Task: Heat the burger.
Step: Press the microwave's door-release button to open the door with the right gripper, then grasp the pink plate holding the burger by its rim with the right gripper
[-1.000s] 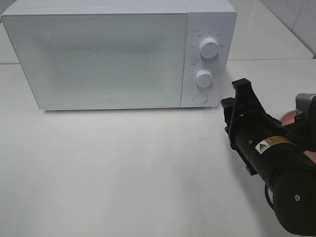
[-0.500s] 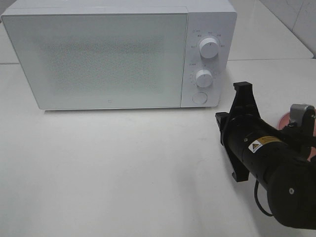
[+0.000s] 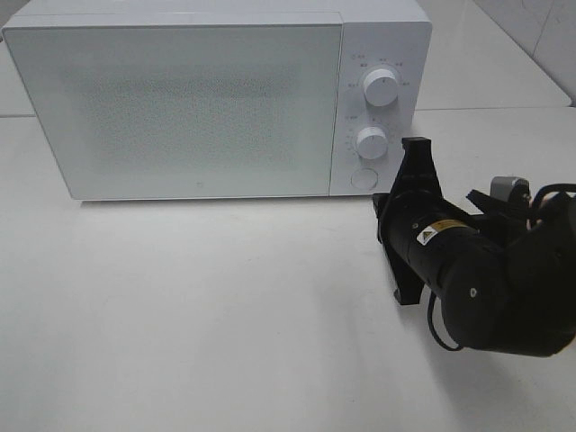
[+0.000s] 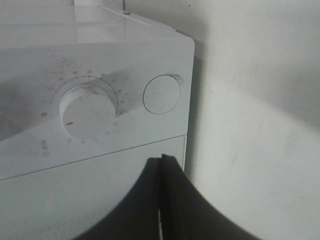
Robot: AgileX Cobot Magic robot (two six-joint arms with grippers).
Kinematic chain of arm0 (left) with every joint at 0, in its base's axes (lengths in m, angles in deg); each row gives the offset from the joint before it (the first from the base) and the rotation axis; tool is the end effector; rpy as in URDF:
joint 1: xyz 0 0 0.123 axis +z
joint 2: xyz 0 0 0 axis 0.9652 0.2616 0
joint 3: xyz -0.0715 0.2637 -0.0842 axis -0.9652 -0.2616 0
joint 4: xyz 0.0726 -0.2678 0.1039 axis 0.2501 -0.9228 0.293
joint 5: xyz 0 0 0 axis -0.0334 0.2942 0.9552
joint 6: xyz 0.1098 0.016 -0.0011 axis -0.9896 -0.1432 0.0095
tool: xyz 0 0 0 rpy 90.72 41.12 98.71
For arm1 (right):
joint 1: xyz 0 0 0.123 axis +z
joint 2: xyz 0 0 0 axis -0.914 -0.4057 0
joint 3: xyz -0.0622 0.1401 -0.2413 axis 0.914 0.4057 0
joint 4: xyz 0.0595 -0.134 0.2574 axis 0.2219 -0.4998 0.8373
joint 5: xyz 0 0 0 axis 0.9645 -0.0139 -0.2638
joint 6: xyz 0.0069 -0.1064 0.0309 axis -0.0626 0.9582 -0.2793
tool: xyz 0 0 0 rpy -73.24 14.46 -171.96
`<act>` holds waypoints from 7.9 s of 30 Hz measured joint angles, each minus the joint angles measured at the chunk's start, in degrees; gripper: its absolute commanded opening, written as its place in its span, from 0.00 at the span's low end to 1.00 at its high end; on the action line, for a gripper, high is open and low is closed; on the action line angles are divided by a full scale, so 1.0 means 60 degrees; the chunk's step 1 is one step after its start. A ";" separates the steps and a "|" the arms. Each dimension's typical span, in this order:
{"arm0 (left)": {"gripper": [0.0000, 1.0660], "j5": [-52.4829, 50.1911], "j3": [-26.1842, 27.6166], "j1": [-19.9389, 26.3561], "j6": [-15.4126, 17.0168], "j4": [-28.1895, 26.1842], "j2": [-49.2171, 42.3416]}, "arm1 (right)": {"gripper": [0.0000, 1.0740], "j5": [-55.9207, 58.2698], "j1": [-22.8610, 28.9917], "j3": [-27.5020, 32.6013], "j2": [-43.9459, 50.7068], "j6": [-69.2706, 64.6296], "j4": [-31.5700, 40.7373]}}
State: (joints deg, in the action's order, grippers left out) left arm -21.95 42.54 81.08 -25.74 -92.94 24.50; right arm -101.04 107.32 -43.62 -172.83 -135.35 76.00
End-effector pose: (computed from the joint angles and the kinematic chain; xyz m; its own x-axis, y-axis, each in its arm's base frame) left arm 0.0478 -0.0042 0.2951 -0.4415 -0.0621 -0.8951 -0.0394 0.9980 -0.0498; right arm 0.2765 0.1511 0.0678 -0.0024 1.0000 0.0002 0.3359 0.0006 0.9419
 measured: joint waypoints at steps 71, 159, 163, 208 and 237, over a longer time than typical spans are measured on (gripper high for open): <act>0.92 0.0000 0.0000 0.0000 0.0000 0.0019 0.0000 | 0.00 0.0812 -0.1471 -0.3934 -0.2798 0.0325 0.0640; 0.92 0.0000 0.0000 0.0000 0.0000 0.0029 0.0000 | 0.04 1.5126 -0.3992 -0.3065 0.3018 1.1918 -0.7086; 0.92 0.0000 0.0000 0.0000 0.0000 0.0029 0.0000 | 0.05 1.6243 -0.4326 -0.3610 0.3170 1.2223 -0.7573; 0.92 0.0000 0.0000 0.0000 -0.0010 0.0029 0.0000 | 0.92 1.7227 -0.5567 -0.4603 0.1977 1.2939 -0.8633; 0.92 0.0000 0.0000 0.0000 -0.0010 0.0029 0.0000 | 0.87 1.5441 -0.6188 -0.4603 -0.0239 1.2567 -0.8814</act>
State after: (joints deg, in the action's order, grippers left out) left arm -21.95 42.54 81.08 -25.80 -92.77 24.50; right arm -8.39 70.19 -71.24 -174.26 -59.95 23.12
